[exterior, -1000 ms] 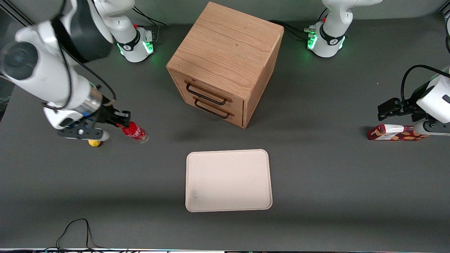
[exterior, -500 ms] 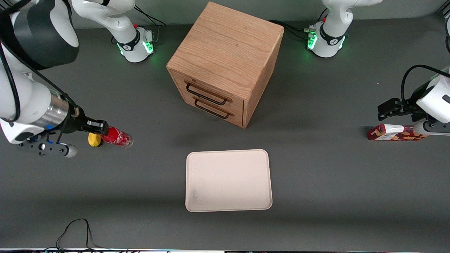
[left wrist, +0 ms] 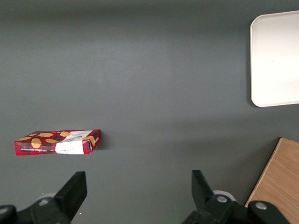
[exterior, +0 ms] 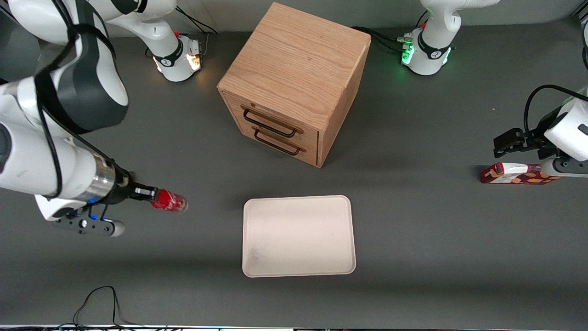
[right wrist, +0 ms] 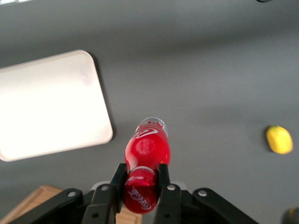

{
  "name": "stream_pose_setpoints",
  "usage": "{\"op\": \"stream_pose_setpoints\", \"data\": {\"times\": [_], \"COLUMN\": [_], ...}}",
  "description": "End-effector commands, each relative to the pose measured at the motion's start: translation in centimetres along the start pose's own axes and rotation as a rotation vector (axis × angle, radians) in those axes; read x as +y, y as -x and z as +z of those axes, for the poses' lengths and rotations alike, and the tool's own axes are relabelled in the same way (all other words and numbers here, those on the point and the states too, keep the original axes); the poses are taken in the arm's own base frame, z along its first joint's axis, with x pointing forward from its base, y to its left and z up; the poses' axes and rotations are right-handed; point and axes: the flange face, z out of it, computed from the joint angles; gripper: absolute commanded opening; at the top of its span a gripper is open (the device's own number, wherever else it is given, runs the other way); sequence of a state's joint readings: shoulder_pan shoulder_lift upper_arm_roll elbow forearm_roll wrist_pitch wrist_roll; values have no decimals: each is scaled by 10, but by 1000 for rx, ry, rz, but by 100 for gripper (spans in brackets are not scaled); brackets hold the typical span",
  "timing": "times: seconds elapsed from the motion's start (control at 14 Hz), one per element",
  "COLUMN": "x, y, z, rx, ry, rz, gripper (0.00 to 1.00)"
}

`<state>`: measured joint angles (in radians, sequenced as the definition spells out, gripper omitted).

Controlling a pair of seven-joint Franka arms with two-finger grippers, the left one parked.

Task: Place coke bottle on tray
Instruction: 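Lift the bottle with the right gripper and swing toward the tray, then lower the bottle onto the white tray's corner with the right gripper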

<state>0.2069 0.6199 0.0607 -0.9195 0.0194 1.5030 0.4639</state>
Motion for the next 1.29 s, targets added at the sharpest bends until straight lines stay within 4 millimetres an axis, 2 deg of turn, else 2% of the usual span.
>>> {"op": "stream_pose_setpoints", "data": {"times": [0.0,0.14,0.57,0.93,1.21], "x": [-41,-67,-112,-128,-143], "y": [-12,-15,-32,-32,-29], "z": [24,50,121,157,175], "rx": [66,96,195,218,241], "ry": [-45,-60,-126,-95,-106], "rz": [47,55,70,41,43], "gripper": [0,0,0,0,0]}}
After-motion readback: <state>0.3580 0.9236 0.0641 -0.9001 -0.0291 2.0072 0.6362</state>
